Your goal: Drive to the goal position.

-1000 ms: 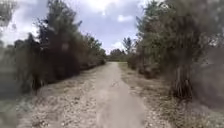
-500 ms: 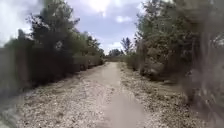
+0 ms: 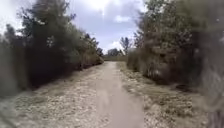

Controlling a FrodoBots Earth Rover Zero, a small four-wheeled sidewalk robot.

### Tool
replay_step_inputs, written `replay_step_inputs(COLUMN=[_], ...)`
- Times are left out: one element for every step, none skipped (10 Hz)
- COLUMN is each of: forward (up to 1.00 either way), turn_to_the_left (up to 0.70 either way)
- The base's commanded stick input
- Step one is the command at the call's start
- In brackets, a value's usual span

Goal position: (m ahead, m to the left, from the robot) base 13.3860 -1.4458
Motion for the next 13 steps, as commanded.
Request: replay_step_inputs(forward=[0.85, 0.85, 0.85, 0.85, 0.85, 0.85, 0.85, 0.85, 0.85, 0.85, 0.85, 0.85, 0.85], turn_to_the_left=[0.0, 0.0, 0.0, 0.0, 0.0, 0.0, 0.0, 0.0, 0.0, 0.0, 0.0, 0.0, 0.0])
